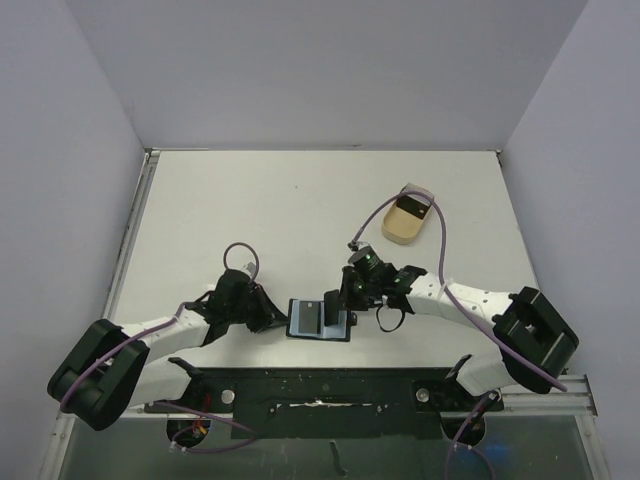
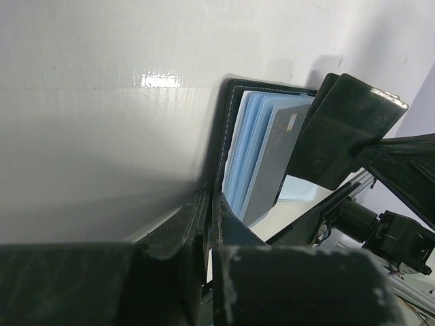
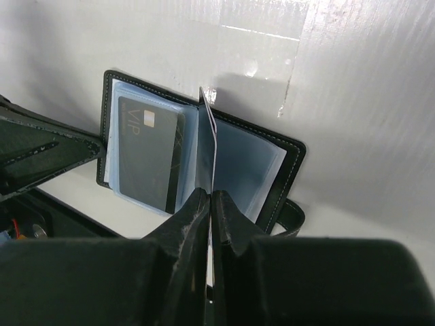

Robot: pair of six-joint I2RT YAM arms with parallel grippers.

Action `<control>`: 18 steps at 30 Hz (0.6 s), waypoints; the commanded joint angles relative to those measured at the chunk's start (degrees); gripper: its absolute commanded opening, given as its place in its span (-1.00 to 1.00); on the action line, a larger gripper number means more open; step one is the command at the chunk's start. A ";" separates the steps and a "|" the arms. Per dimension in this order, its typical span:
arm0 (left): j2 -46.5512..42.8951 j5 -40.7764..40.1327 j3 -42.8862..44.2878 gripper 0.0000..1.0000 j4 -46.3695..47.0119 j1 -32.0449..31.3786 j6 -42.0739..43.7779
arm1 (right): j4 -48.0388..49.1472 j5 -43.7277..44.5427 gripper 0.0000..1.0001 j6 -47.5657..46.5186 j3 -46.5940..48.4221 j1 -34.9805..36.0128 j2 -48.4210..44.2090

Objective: Put the credit cards into the card holder
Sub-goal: Adjust the card holder at the center of the board.

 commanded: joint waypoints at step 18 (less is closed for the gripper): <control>-0.13 -3.14 -0.43 -1.00 5.73 -3.20 -1.95 | 3.09 0.87 -1.00 4.28 7.68 1.99 5.73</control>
